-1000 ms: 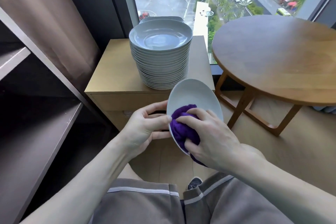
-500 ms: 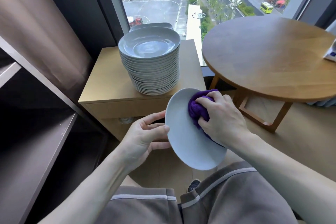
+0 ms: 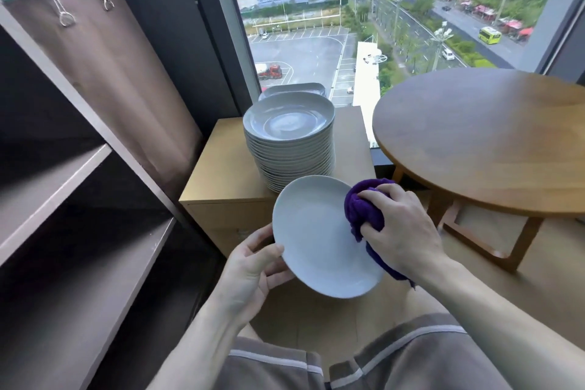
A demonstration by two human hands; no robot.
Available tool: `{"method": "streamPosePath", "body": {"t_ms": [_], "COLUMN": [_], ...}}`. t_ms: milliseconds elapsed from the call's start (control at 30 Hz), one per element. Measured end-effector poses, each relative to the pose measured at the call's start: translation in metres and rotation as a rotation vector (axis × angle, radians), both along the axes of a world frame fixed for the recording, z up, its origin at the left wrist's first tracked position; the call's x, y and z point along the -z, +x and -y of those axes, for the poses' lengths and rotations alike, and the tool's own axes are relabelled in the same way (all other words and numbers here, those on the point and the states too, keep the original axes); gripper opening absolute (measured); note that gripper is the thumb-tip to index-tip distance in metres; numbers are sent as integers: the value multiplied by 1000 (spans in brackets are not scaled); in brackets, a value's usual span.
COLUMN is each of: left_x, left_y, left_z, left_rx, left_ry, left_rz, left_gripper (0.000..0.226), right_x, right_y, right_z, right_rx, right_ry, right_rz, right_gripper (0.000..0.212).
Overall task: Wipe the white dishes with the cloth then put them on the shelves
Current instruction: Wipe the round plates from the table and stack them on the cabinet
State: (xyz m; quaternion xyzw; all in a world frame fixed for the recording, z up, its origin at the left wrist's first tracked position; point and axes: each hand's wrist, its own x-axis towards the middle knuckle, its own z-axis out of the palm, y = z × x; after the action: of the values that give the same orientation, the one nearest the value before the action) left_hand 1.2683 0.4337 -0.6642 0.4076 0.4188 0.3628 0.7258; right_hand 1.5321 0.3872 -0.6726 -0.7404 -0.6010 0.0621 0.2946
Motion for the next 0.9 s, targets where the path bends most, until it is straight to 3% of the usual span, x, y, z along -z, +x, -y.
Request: {"method": "streamPosePath", "body": {"t_ms": [433,667,800,900], "left_x": [-63,-88,-99,-106], "left_y": [15,36,46,56], "left_z": [-19,-36,-56,-76], "left_rx": [-222,-263,-325,-369], "left_ry": [85,122,103,87], "left_rz": [-83,-61,29,53], "left_gripper": [40,47,31,33], "right_x": [-11,-8,-9,-9], "right_y": [6,12,12,9], "right_z": [0,-4,-4,-4], "right_rx": [2,18,31,22], "right_ry": [204,340,344,353], "right_rz": [-123,-159,-184,-173], "right_gripper": [57,58,58,59]}}
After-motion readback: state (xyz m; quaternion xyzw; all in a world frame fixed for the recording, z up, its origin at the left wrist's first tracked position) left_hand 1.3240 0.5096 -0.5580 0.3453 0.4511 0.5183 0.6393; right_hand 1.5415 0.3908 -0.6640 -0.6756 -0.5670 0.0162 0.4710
